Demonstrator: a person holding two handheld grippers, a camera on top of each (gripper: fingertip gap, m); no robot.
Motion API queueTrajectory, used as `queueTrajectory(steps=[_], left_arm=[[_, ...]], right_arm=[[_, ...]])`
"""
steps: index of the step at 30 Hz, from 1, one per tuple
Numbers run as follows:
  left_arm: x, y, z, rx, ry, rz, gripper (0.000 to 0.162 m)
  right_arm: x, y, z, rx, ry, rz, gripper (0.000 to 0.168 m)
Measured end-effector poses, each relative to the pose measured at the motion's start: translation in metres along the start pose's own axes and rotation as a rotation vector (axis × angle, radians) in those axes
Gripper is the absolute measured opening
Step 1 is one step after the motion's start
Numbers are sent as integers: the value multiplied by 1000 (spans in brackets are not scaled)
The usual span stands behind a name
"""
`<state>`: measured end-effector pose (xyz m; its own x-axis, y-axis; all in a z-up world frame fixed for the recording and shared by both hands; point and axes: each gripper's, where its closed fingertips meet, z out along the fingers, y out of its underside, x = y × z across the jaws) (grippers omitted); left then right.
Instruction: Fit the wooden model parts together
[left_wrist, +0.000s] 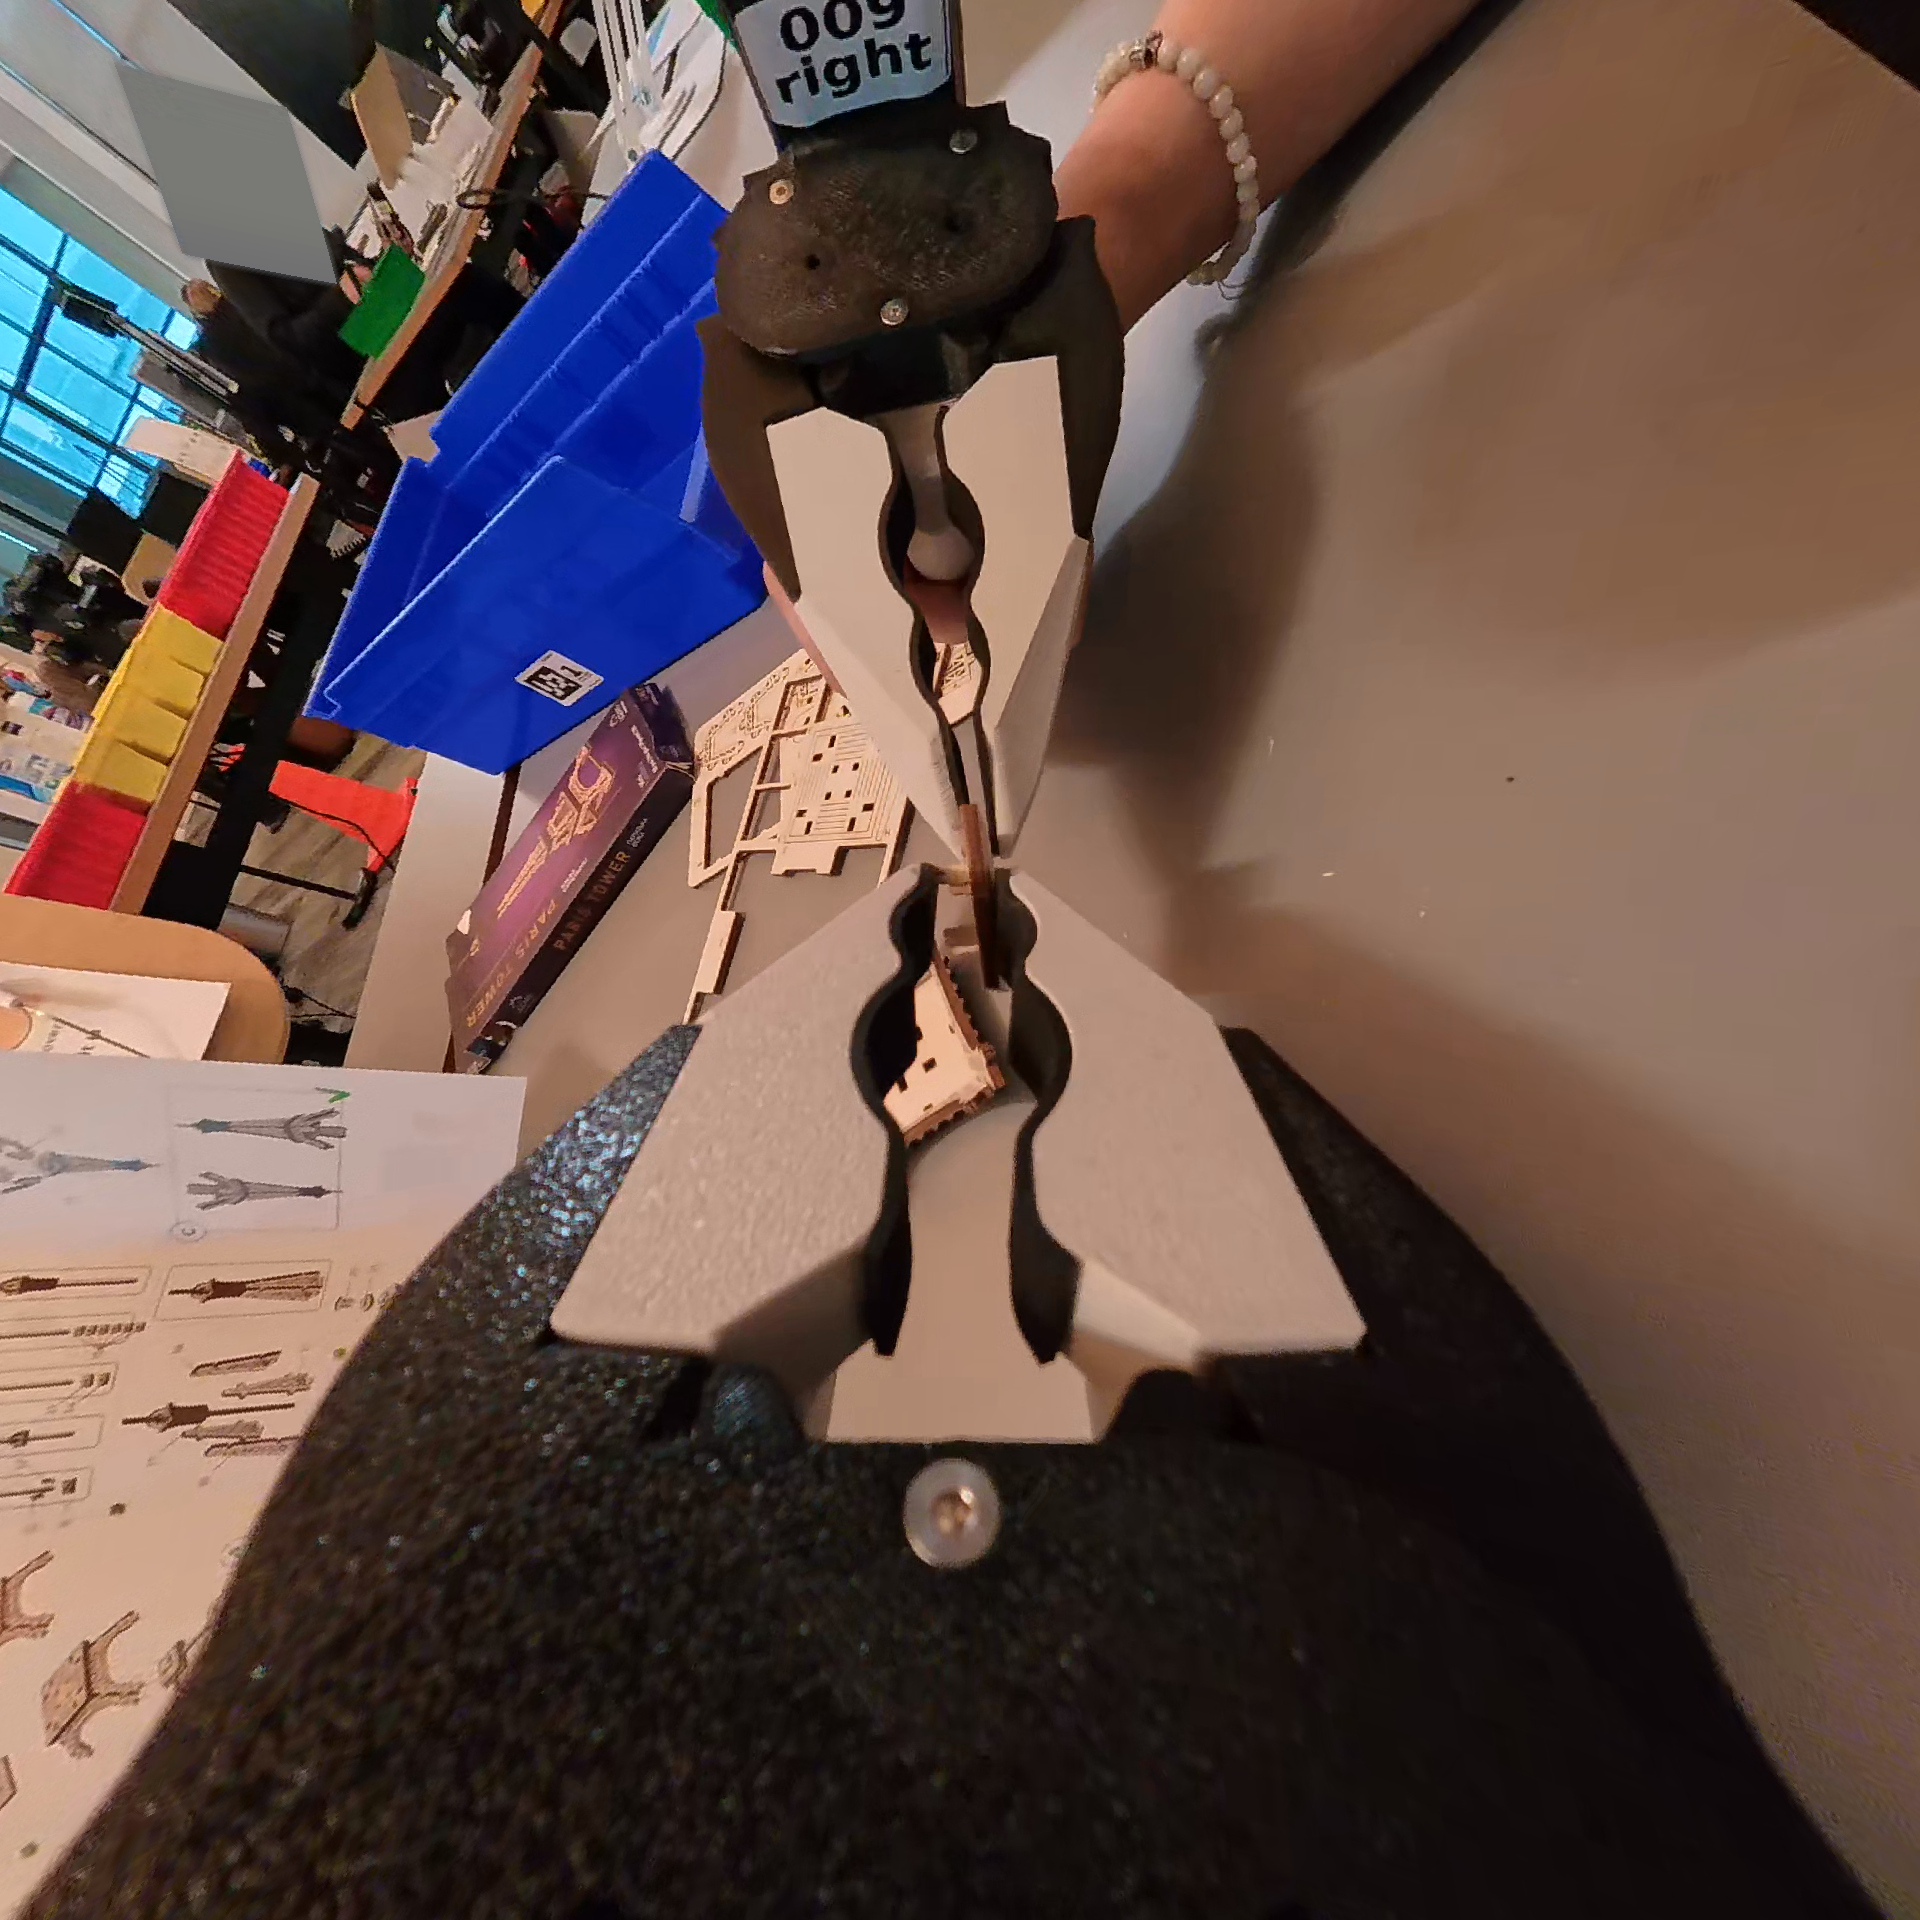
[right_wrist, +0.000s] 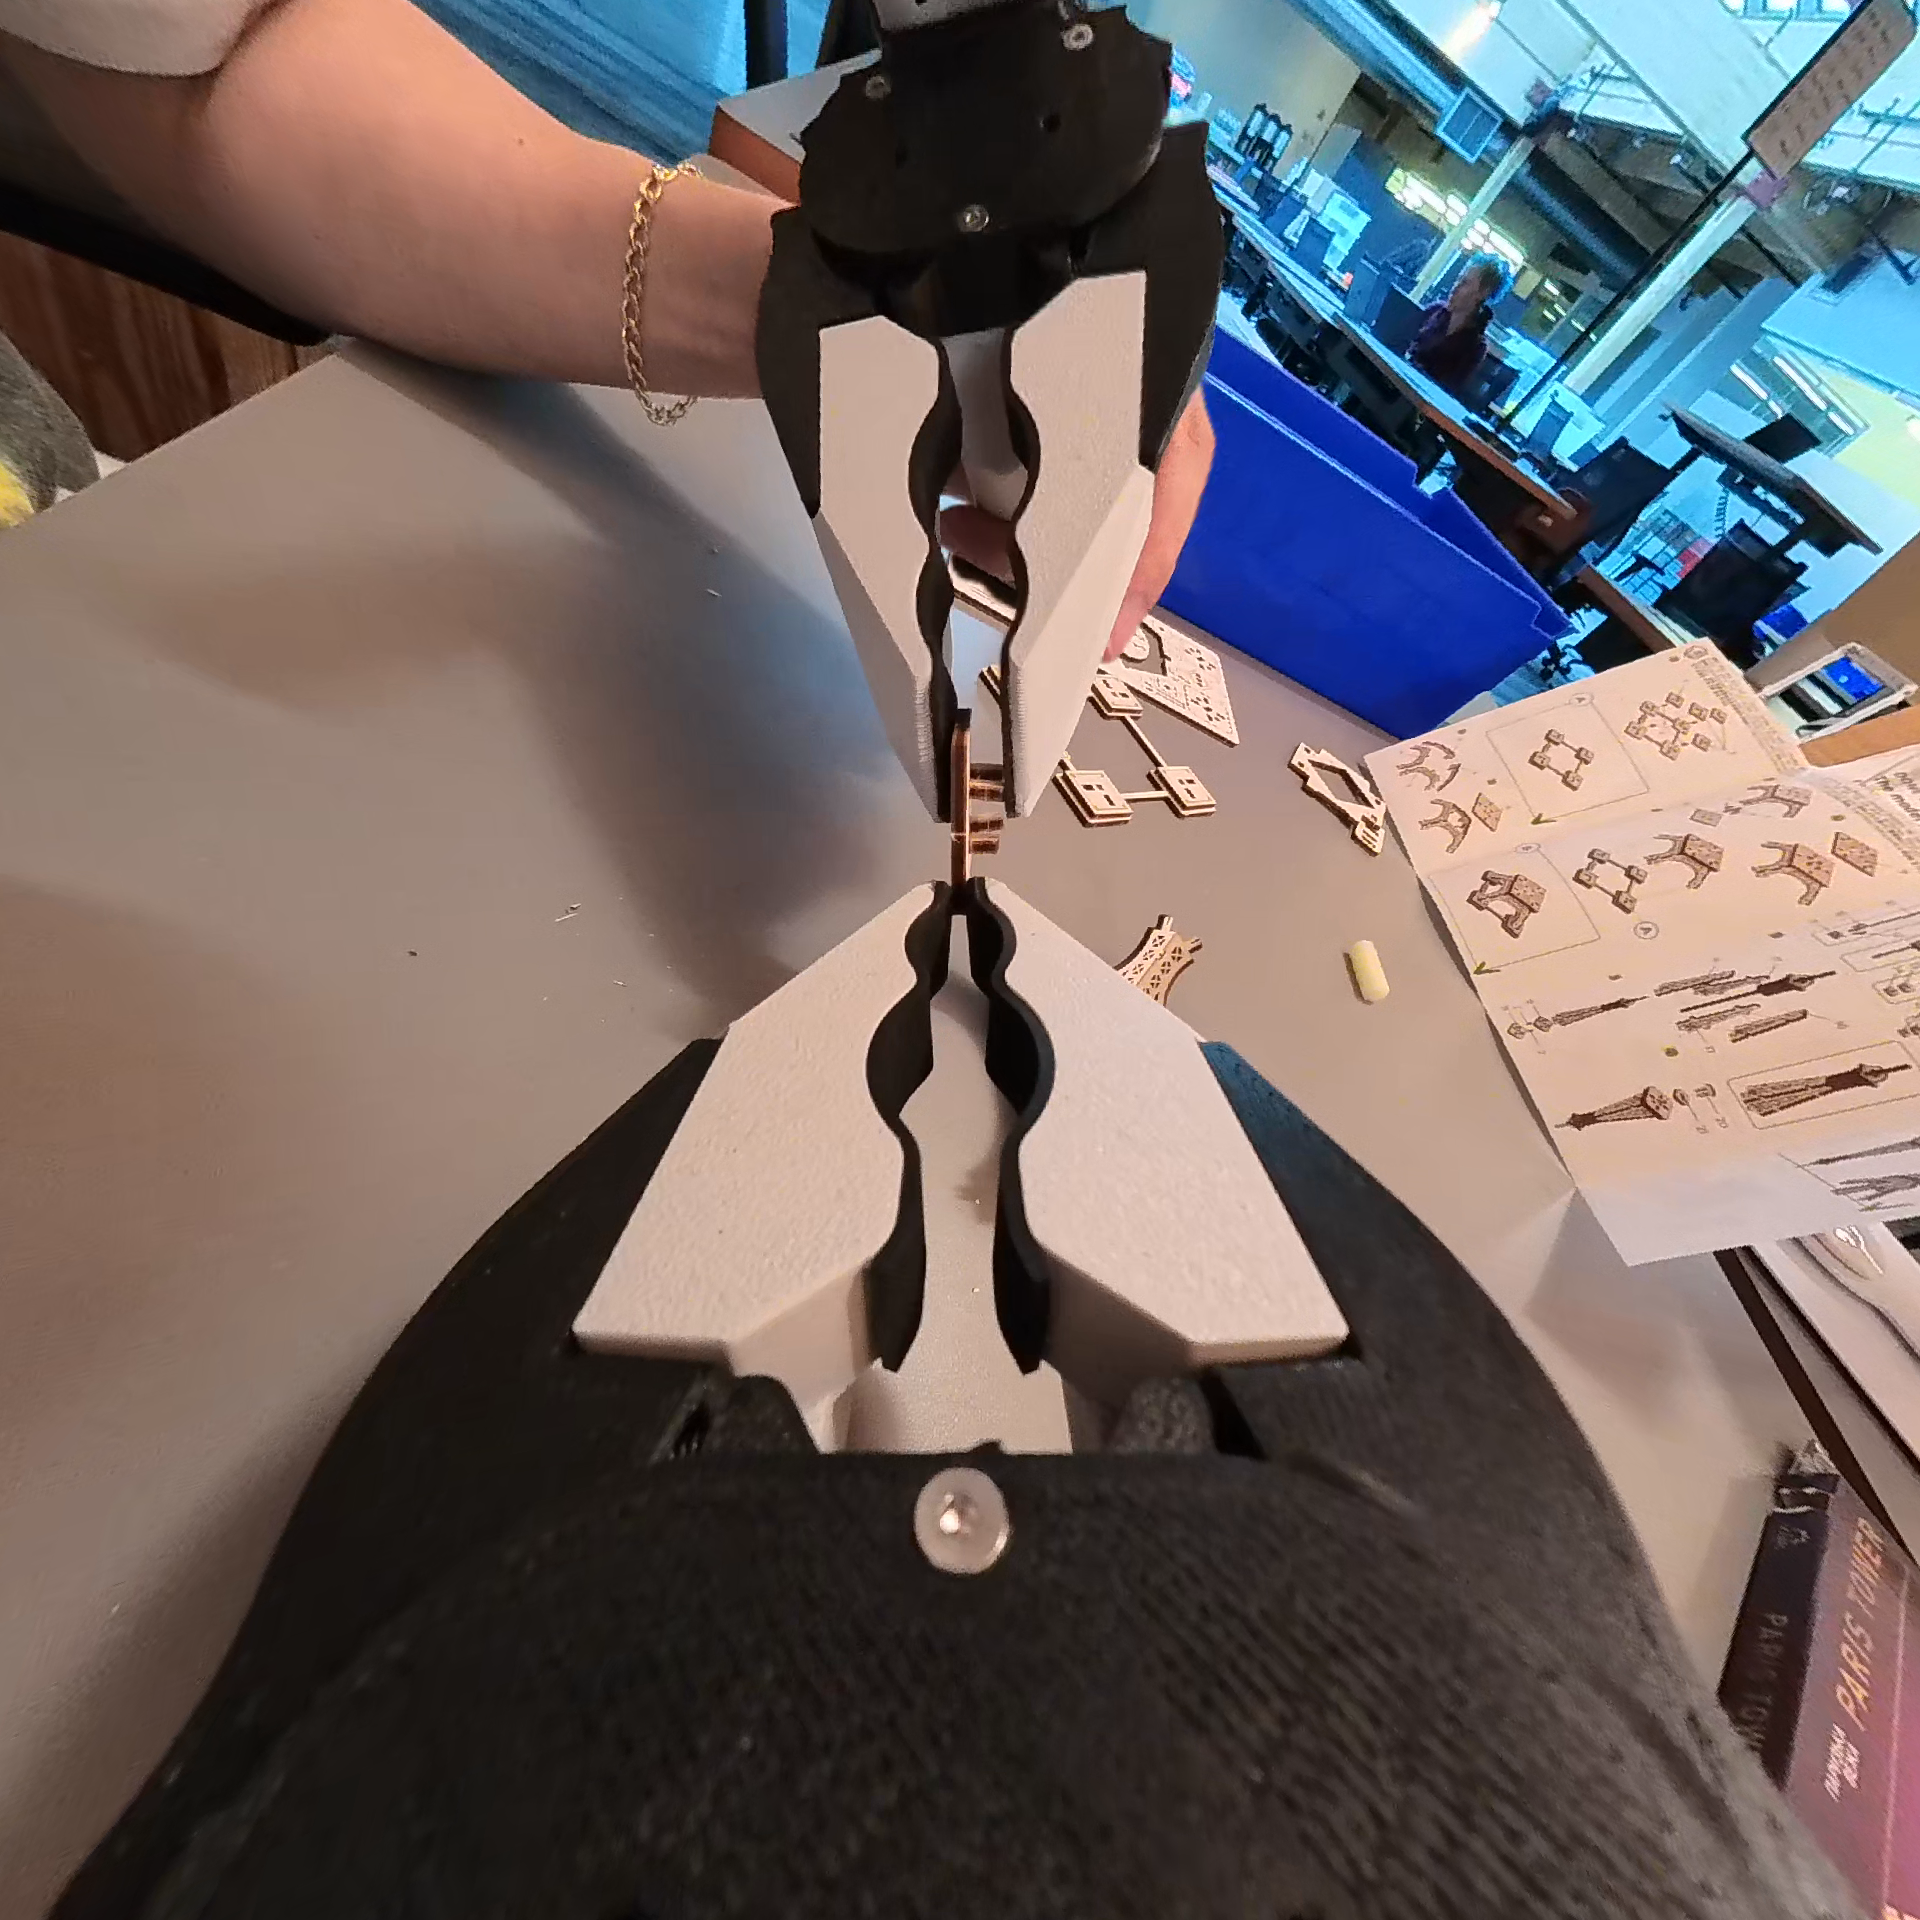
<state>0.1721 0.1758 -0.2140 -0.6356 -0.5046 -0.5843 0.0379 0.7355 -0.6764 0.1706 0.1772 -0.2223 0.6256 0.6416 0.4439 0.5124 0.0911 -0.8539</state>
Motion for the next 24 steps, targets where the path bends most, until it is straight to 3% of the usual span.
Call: queueTrajectory(steps=[24], left_arm=[[-9,4,1,-37,-54,4,8]], right_arm=[[8,1,-1,-1,46,27,0]])
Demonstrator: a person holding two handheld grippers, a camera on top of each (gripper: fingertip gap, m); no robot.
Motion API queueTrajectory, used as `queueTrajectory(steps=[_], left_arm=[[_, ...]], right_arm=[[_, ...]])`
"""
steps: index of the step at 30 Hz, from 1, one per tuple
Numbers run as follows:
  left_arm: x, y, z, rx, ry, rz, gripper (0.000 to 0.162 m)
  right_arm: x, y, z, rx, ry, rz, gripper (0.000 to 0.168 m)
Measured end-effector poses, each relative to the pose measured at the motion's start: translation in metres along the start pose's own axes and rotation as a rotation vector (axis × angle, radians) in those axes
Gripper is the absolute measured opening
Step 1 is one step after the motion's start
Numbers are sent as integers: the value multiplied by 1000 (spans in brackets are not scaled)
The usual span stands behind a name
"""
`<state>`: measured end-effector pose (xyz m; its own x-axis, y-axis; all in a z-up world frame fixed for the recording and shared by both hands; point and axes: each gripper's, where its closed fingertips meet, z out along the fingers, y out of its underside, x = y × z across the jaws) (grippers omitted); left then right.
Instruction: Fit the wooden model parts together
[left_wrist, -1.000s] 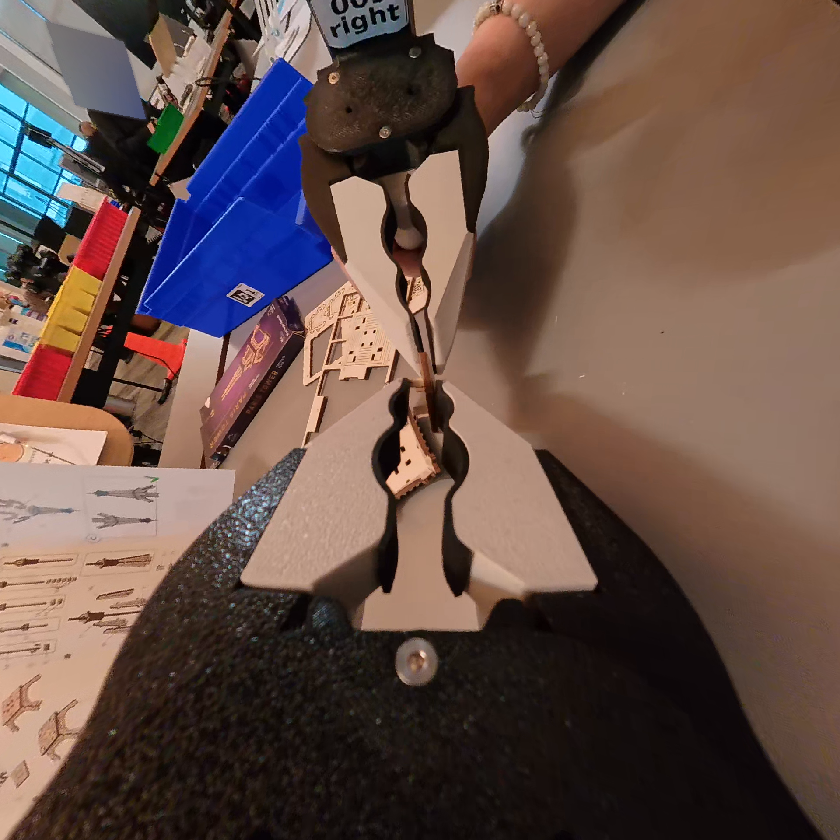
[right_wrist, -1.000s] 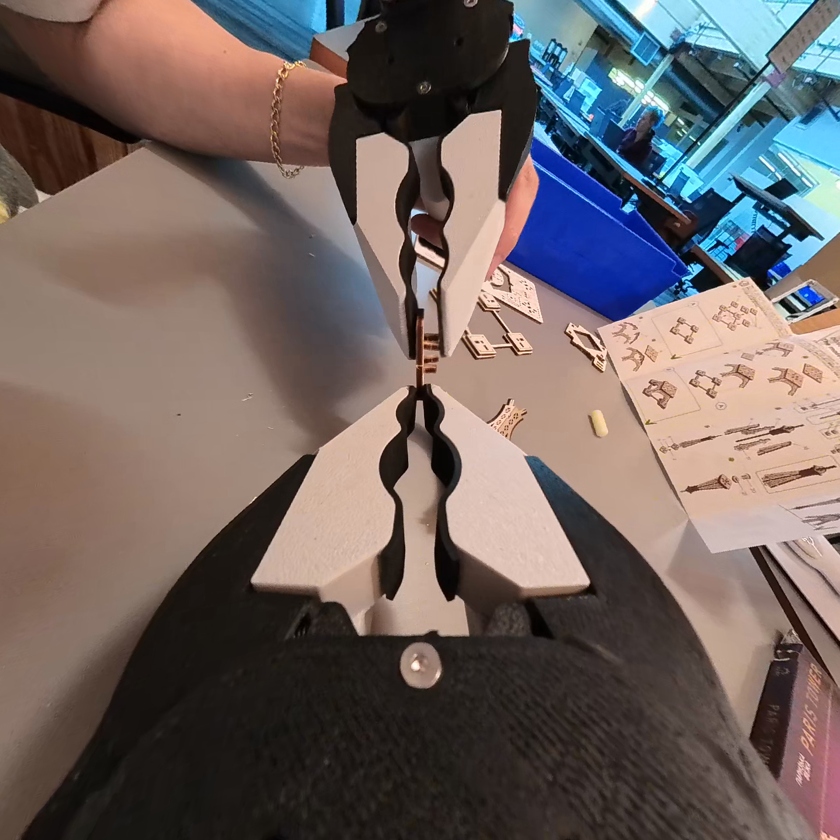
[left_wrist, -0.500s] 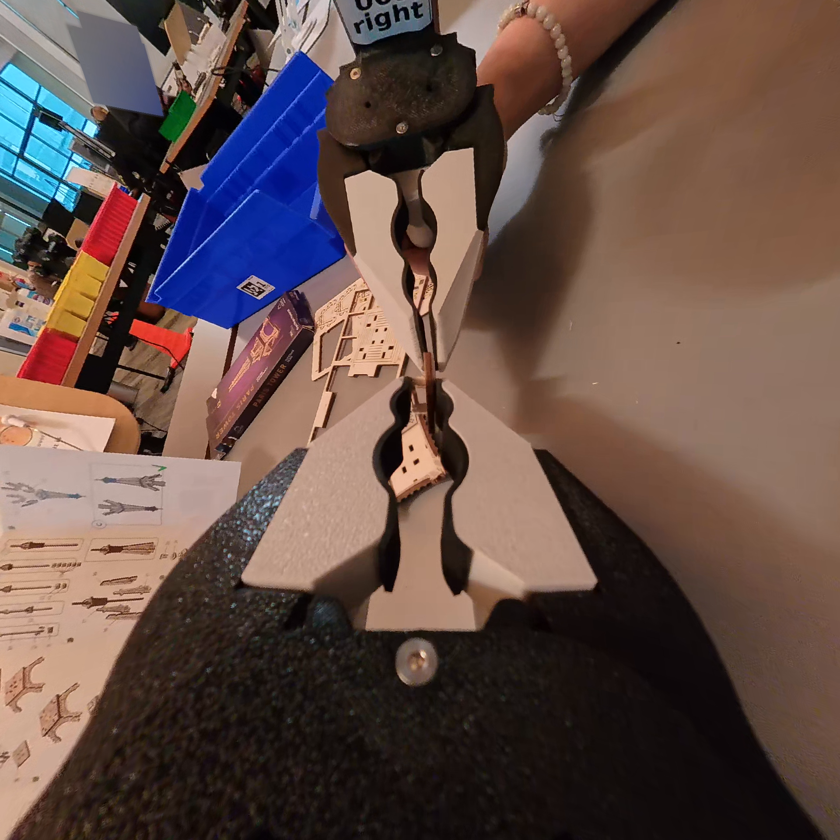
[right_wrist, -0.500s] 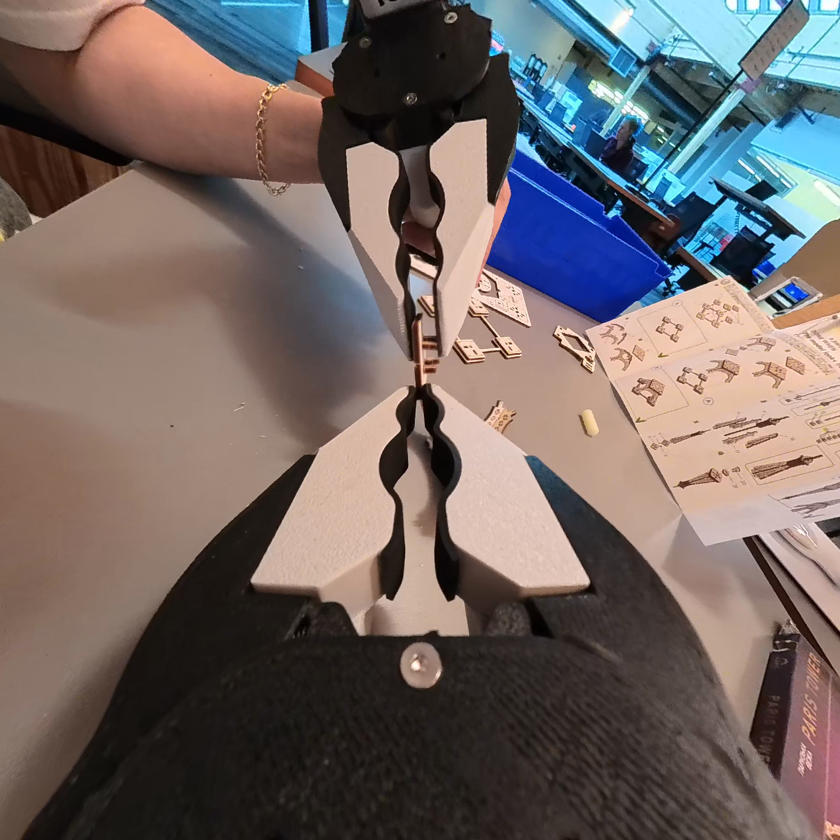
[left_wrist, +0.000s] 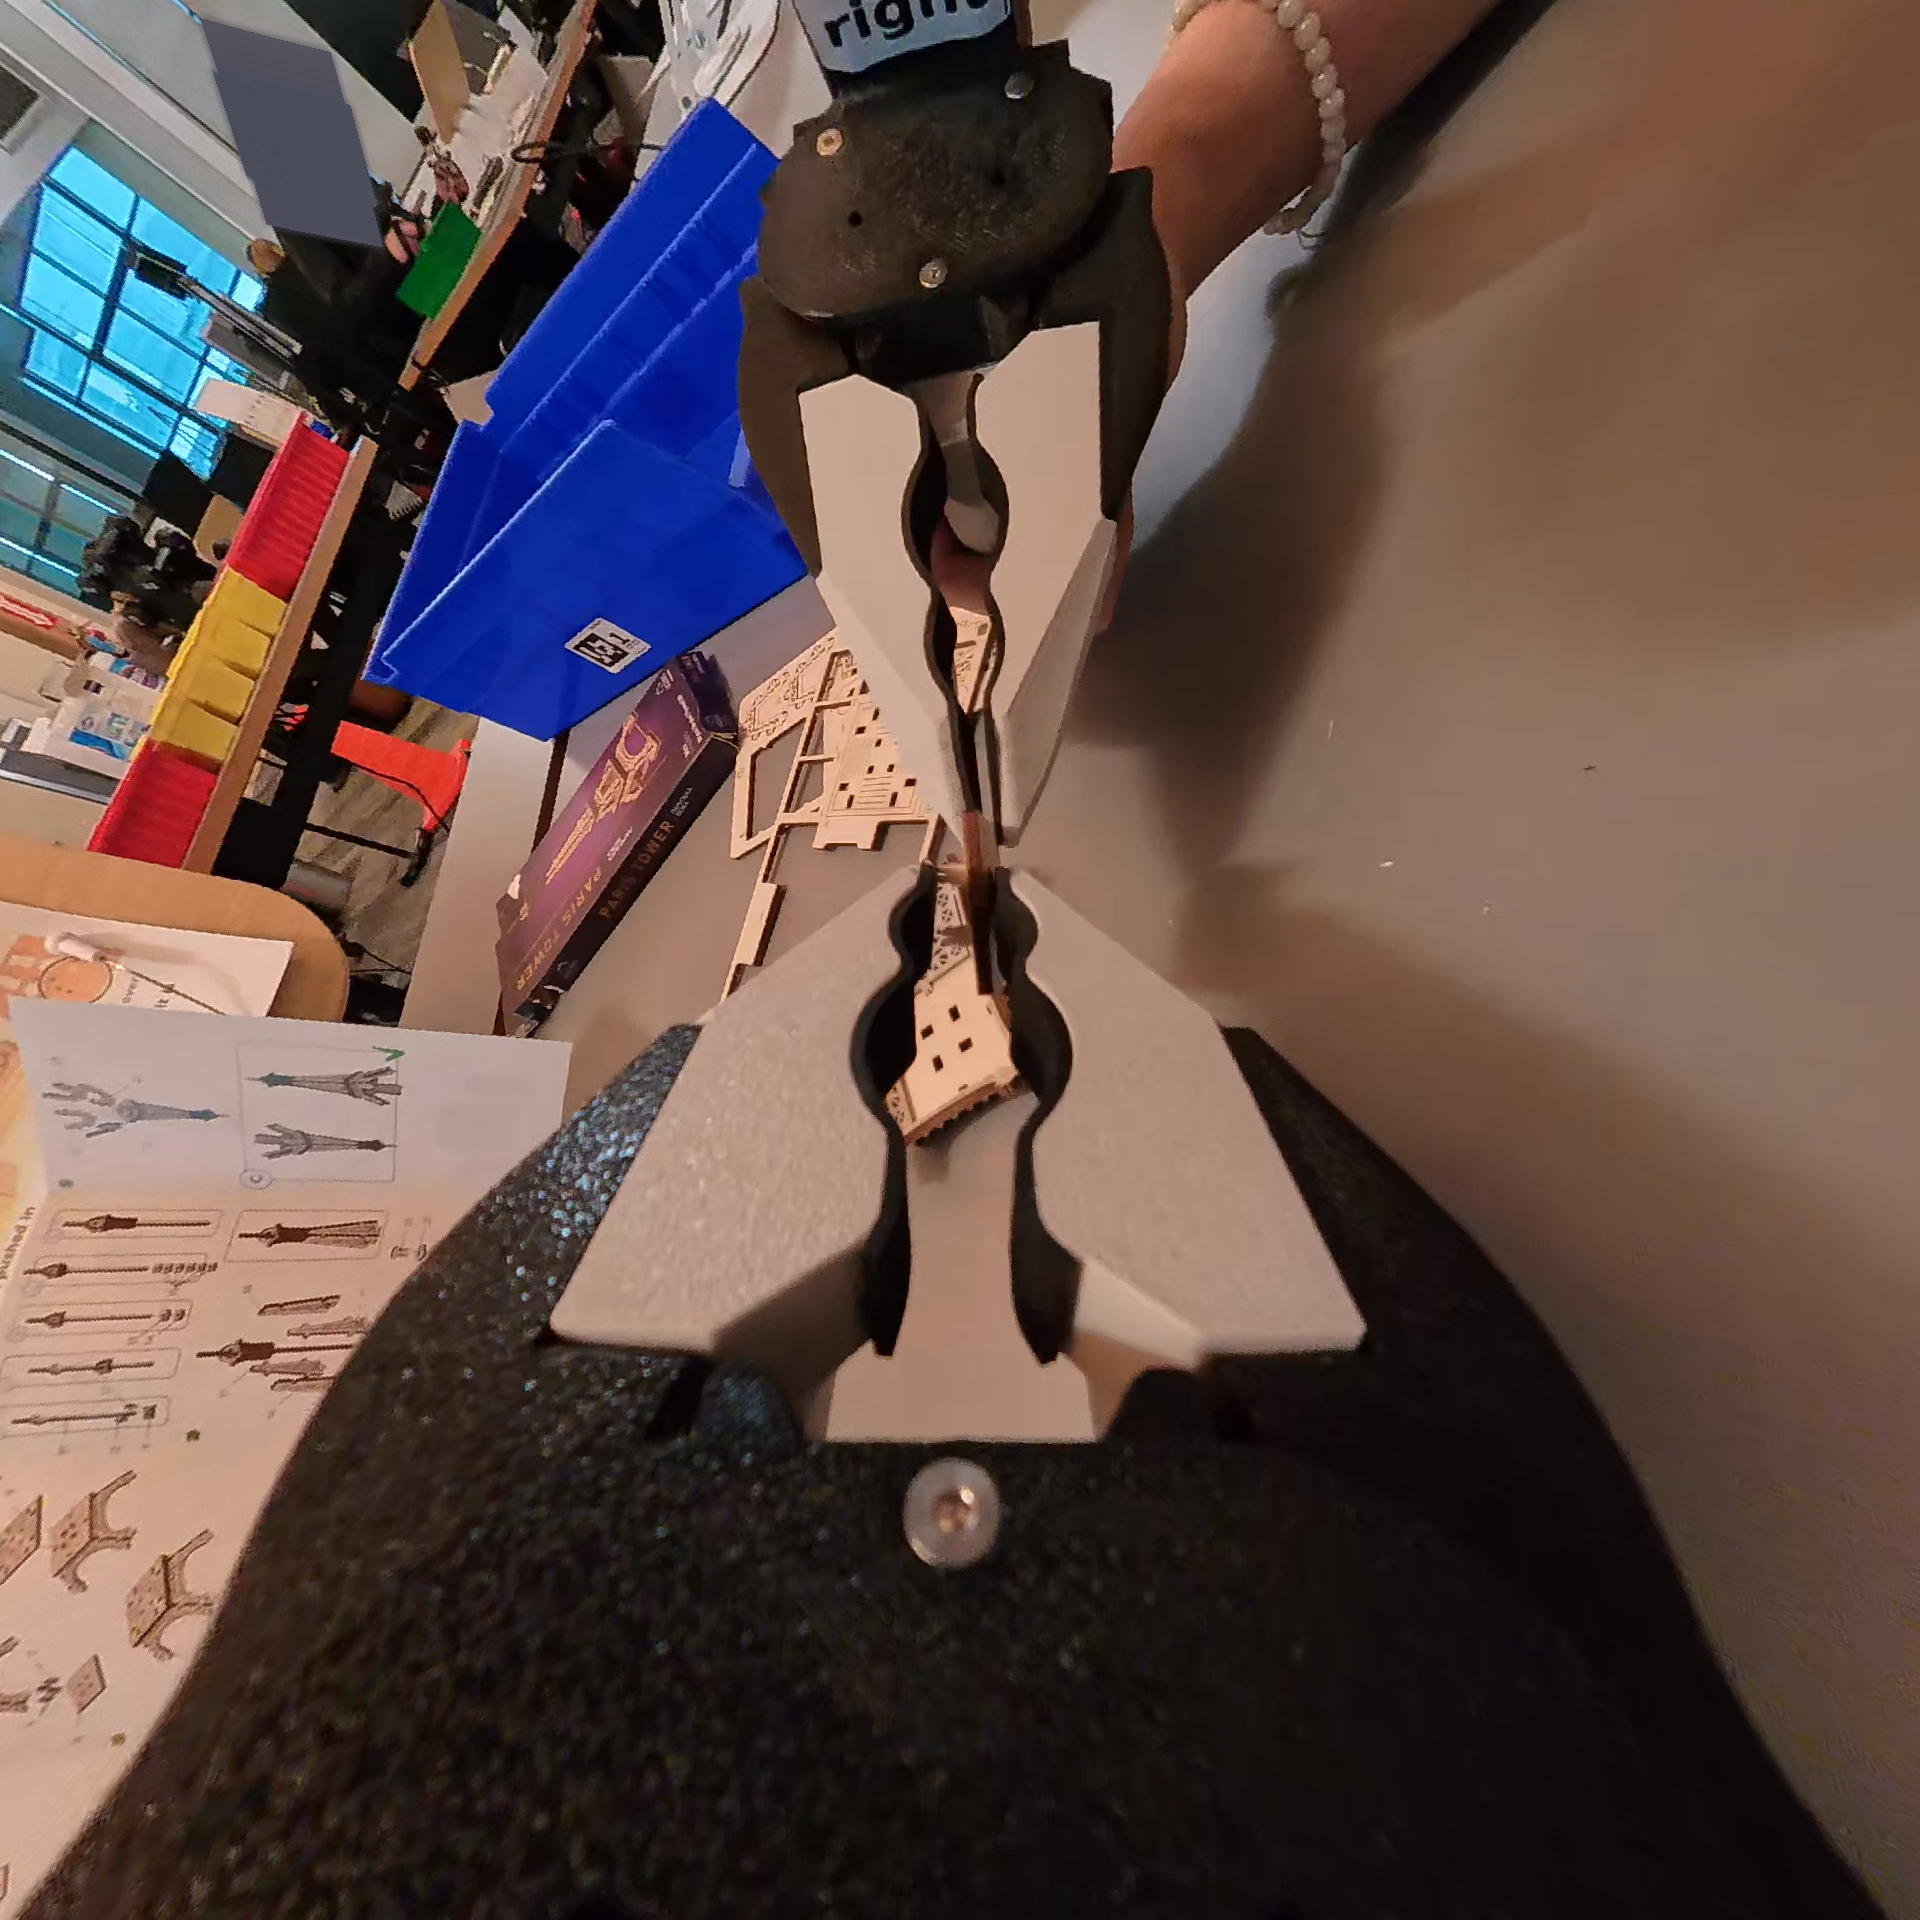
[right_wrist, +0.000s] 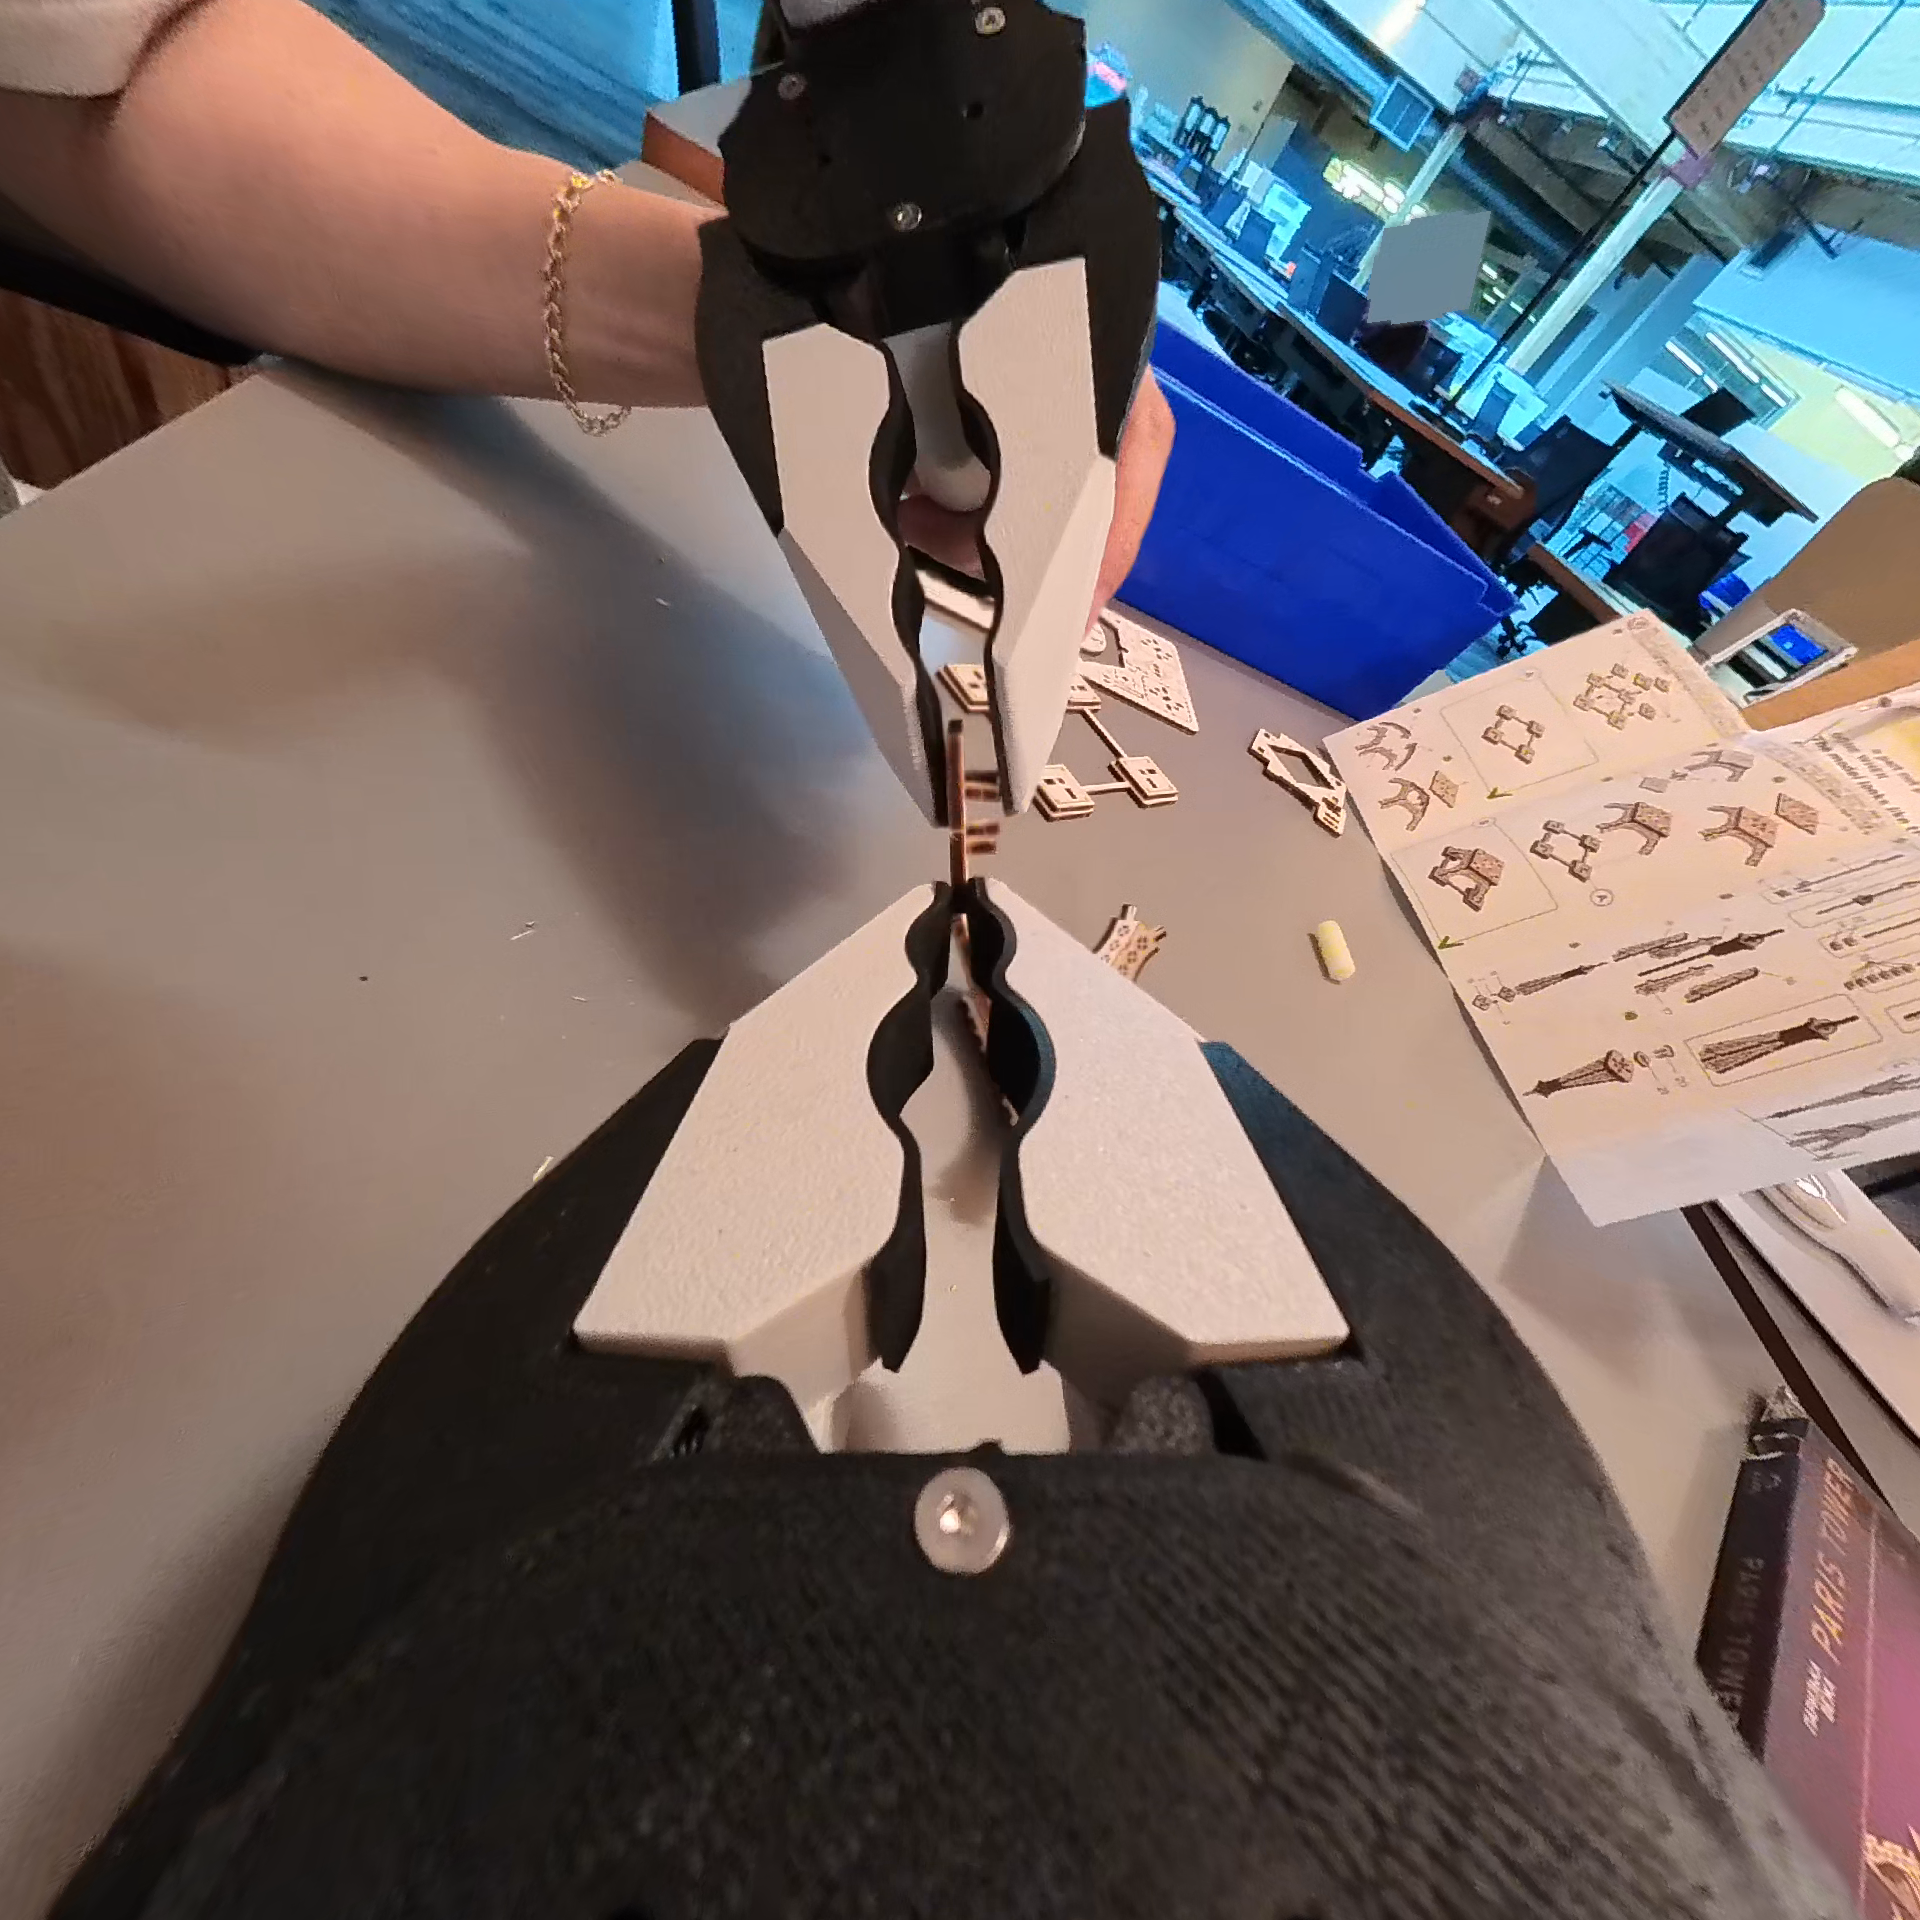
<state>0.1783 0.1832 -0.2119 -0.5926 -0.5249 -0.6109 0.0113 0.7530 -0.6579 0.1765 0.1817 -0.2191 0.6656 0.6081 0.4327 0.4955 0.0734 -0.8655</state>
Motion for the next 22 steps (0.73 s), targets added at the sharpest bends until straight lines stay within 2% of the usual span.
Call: queueTrajectory(steps=[7,9,12,16,22], left_arm=[[6,2,-2,1,43,-2,9],[7,3,-1,-5,53,-8,17],[14,7,2,-33,88,-12,18],[18,10,4,-57,104,-5,10],[11,11,4,-66,69,0,8]], right_arm=[[-5,3,3,-25,-16,-26,0],[-7,5,4,-43,-25,-35,0],[-9,7,5,-56,-30,-51,0],[-12,10,7,-76,-38,-69,0],[-8,9,7,-76,-19,-58,0]])
